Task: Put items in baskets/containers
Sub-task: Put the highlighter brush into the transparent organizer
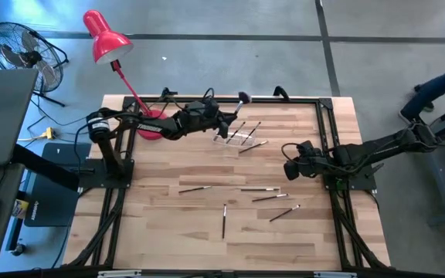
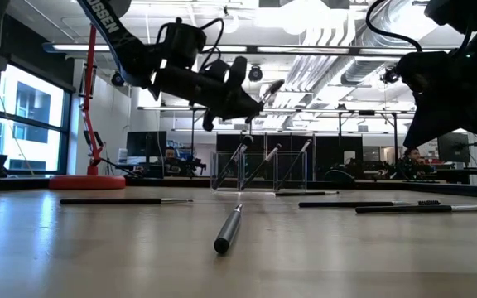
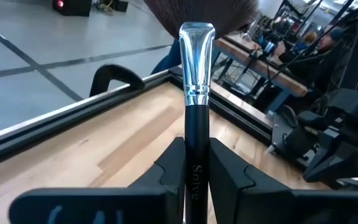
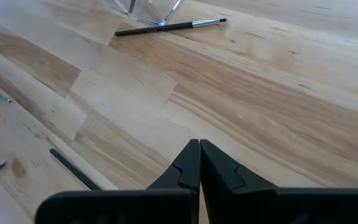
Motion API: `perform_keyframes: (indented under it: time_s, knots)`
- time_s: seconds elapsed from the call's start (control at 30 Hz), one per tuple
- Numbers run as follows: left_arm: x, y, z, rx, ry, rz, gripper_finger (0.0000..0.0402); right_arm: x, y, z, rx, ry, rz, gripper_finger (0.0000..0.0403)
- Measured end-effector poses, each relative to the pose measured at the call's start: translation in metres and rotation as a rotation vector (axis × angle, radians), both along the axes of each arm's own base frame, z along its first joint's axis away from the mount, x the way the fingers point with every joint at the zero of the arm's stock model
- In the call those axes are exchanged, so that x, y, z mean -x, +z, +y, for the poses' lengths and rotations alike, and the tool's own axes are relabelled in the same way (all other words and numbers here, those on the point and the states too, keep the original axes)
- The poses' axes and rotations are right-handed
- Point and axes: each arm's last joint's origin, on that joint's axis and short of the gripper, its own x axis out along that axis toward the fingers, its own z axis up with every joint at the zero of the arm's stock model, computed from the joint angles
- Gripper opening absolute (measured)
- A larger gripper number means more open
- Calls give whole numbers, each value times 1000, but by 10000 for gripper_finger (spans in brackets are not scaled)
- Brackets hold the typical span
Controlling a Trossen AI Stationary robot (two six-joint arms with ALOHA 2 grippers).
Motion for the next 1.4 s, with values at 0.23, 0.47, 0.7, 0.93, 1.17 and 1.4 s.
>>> perform_keyframes:
  time_s: [0.23, 0.47, 0.7, 0.93, 1.17, 1.4]
  knots:
    - [-10, -16, -3, -12, 14, 51, 39, 0, 0, 0, 6, 6, 3, 0]
    - [-24, -23, -13, 14, -41, 65, 39, 0, 0, 0, 1, 6, 3, 0]
    - [-12, -7, -11, -55, 95, 168, 39, 0, 0, 1, -25, 26, 9, 0]
    - [0, -10, -14, -45, 151, 314, 39, 0, 0, 1, -24, 28, 10, 0]
    - [28, -34, -23, 21, 188, 191, 39, 0, 0, 1, -35, 35, 12, 0]
    - [46, -35, -29, -63, 201, -2, 39, 0, 0, 1, -30, 32, 10, 0]
